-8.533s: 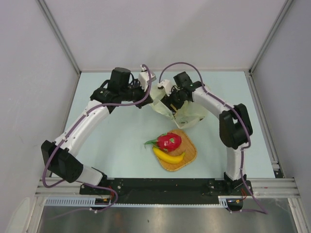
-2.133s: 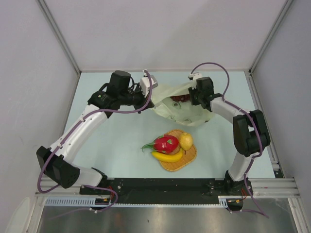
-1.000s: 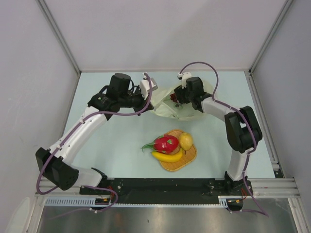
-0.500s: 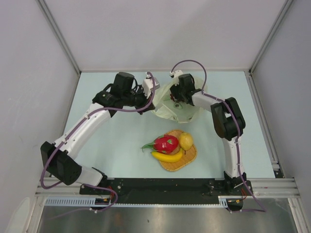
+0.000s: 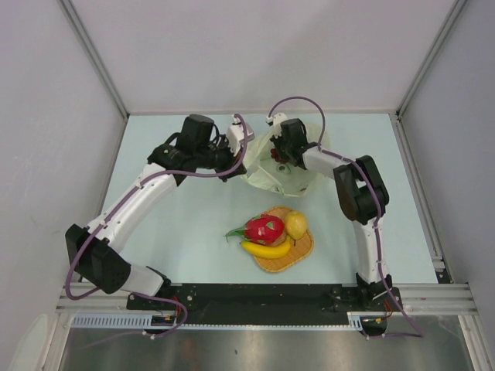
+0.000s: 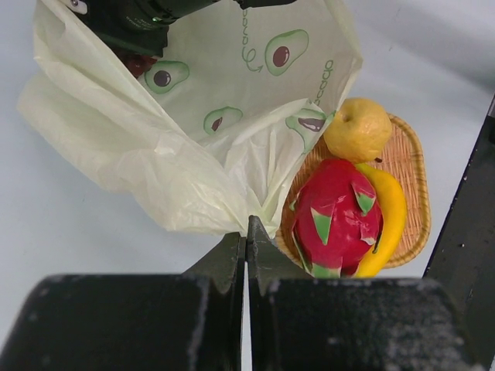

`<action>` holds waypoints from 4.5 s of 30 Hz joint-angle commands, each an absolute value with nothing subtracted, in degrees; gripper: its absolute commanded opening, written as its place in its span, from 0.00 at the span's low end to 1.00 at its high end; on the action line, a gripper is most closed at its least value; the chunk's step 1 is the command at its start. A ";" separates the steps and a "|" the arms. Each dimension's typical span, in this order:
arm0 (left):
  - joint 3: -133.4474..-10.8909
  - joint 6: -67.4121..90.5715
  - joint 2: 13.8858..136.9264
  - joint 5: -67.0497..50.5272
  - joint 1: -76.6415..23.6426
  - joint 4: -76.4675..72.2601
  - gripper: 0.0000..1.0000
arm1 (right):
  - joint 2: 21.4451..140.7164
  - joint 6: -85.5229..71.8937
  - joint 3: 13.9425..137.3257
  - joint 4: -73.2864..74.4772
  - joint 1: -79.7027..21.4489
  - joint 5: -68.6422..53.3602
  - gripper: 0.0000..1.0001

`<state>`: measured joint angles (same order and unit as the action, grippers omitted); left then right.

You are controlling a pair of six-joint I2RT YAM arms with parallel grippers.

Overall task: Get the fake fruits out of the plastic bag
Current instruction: Adjust the fake fruit in the plastic bag, then take out the fake fruit from the plastic bag, then place the fake fruit on the plate.

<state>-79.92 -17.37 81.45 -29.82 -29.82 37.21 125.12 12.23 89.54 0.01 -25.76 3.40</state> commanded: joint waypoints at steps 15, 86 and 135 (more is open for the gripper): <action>-77.52 -17.93 78.40 -28.39 -29.44 35.25 0.00 | 100.29 7.12 74.27 0.53 -29.71 -1.93 0.00; -75.06 -27.25 83.50 -8.79 -28.92 37.53 0.00 | 113.38 34.89 72.59 -1.58 -33.40 3.25 0.73; -84.99 -12.13 91.06 -24.34 -25.40 34.72 0.00 | 57.48 27.33 72.69 48.50 -44.56 -24.96 0.00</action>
